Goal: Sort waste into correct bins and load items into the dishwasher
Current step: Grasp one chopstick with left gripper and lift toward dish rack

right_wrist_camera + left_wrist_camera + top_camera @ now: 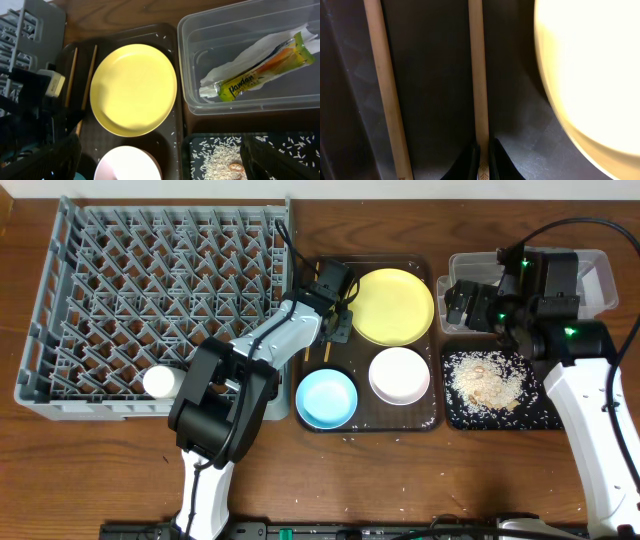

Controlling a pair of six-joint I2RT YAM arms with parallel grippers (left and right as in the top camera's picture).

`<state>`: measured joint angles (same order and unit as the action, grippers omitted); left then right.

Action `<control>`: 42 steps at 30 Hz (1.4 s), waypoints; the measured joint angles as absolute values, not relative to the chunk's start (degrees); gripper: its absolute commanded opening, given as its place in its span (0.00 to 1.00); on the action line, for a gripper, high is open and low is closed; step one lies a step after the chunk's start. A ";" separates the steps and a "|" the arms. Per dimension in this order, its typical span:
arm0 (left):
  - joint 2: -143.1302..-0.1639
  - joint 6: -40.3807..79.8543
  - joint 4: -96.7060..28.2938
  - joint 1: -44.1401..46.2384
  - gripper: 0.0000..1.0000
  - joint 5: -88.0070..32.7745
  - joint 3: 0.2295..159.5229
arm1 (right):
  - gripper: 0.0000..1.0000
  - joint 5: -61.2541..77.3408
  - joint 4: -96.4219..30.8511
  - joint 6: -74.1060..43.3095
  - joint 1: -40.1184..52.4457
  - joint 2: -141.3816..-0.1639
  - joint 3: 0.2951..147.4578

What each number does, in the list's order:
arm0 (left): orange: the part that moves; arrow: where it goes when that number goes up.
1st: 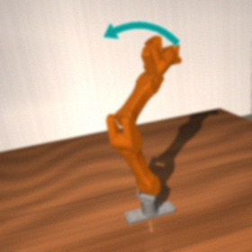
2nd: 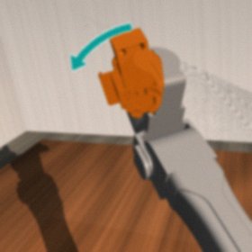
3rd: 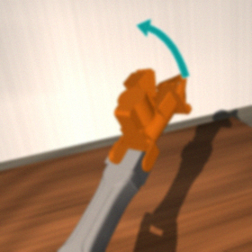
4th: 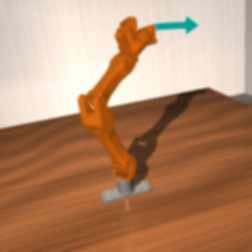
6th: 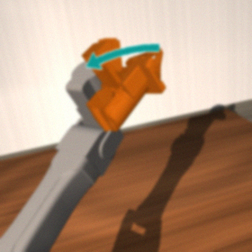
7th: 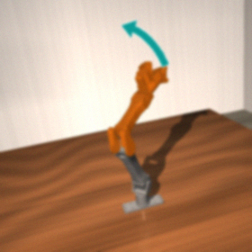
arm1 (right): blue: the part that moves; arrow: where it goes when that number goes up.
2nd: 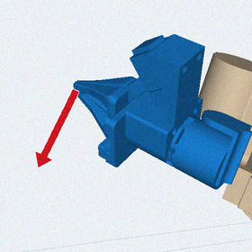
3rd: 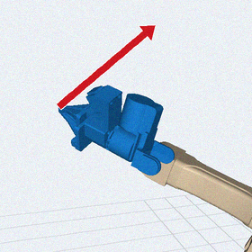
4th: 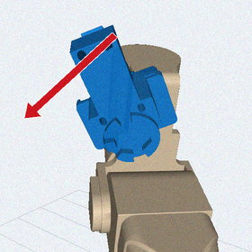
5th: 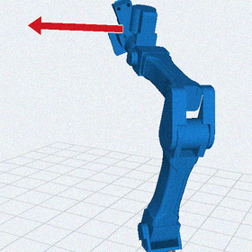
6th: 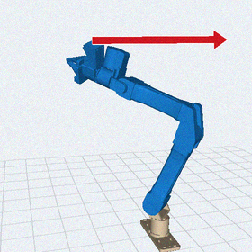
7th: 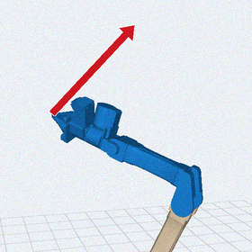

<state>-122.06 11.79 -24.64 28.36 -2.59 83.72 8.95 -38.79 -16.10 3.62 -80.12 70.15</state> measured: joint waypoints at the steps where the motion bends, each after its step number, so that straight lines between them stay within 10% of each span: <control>1: -122.06 11.79 -24.64 28.36 0.08 -2.59 83.72 | 0.99 8.97 -38.79 -16.10 3.60 -80.12 70.15; 24: -101.78 12.01 -36.64 27.24 0.08 18.65 83.72 | 0.99 8.95 -38.79 -16.10 3.60 -80.12 70.15; 42: -107.63 9.82 -37.26 17.82 0.15 5.89 82.19 | 0.99 8.95 -38.79 -16.10 3.60 -80.12 70.15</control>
